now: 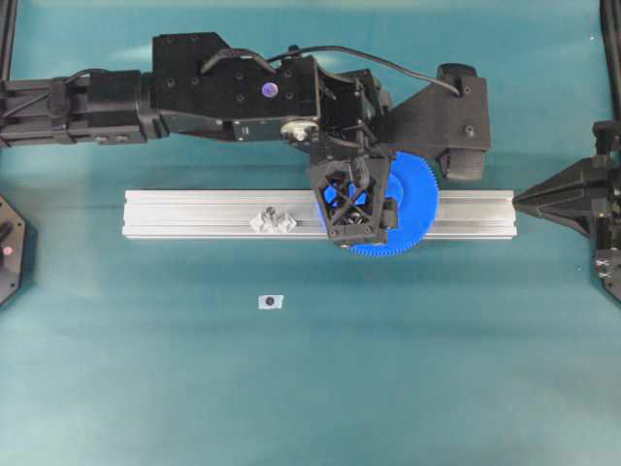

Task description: Insert the large gear onto the shaft.

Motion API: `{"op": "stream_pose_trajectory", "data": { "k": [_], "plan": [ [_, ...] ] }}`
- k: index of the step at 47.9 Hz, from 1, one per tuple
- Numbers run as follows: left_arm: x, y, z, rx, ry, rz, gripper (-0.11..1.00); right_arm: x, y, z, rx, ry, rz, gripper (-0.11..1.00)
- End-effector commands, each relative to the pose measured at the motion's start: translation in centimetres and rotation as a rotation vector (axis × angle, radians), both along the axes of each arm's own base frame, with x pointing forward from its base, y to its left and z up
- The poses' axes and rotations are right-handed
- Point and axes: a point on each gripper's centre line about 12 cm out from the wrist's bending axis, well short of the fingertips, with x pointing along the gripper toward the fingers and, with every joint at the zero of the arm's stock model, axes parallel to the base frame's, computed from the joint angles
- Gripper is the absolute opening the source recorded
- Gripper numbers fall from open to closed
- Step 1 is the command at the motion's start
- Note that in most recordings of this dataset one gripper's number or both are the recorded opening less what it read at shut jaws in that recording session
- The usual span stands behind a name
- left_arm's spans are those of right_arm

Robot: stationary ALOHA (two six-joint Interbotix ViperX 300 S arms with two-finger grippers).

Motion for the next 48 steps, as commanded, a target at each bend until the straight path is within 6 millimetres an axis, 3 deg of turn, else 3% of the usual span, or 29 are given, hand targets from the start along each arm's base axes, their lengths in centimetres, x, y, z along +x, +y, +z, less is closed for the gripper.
{"op": "stream_pose_trajectory", "data": {
  "k": [1, 48],
  "plan": [
    [-0.47, -0.17, 2.98, 0.005, -0.072, -0.002, 0.89, 0.24, -0.05, 0.56, 0.01, -0.015, -0.007, 0.12],
    [-0.27, -0.15, 3.06, 0.006, -0.073, -0.003, 0.89, 0.18, -0.05, 0.42, 0.025, -0.014, -0.014, 0.12]
  ]
}}
